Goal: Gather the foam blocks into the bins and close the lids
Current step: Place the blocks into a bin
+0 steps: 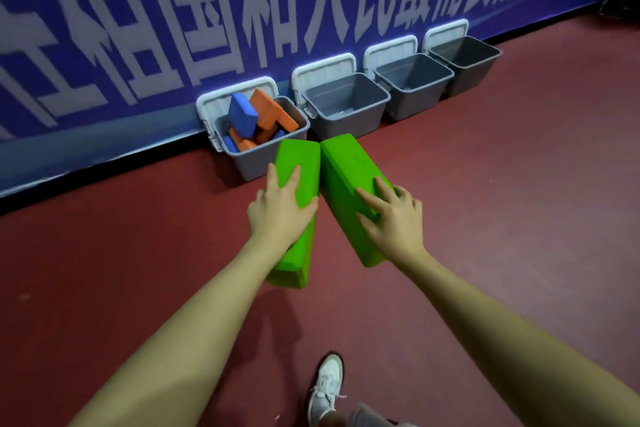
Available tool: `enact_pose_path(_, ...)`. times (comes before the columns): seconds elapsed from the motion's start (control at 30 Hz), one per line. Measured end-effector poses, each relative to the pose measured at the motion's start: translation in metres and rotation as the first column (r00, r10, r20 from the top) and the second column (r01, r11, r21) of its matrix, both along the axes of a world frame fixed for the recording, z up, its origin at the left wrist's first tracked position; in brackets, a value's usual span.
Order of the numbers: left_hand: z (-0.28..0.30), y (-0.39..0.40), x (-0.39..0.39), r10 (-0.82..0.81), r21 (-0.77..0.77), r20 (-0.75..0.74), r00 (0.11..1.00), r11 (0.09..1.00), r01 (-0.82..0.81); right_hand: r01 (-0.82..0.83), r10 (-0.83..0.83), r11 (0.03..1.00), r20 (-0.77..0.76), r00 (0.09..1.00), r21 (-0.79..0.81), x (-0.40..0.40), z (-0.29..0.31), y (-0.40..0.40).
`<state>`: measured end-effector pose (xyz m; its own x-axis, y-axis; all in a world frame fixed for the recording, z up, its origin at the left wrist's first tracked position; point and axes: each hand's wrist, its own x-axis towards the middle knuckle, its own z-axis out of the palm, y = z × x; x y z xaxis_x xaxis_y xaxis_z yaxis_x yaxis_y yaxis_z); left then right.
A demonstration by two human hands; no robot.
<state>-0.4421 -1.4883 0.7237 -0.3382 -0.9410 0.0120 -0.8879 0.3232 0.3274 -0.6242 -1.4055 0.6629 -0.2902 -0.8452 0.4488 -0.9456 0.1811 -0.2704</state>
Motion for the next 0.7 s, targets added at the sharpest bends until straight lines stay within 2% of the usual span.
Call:
enact_pose_path(0.37,0.017,-0.227,-0.057,0.075,-0.026,-0.015,0.997,0.997,-0.075,-0.029,0.029,0.999,-0.001,1.000,-0.031,-0.065,0.022,-0.240)
enact_pose_path(0.57,0.012,-0.355,-0.085,0.040,-0.028,-0.039,0.998,0.999,-0.041,-0.051,0.048,0.997,-0.055,0.997,-0.060,-0.091,0.015,-0.365)
enact_pose_path(0.7,0.011,-0.445,-0.107,-0.002,-0.017,-0.037,0.999,1.000,0.002,-0.003,0.001,0.998,-0.047,0.999,-0.061,-0.111,0.010,-0.448)
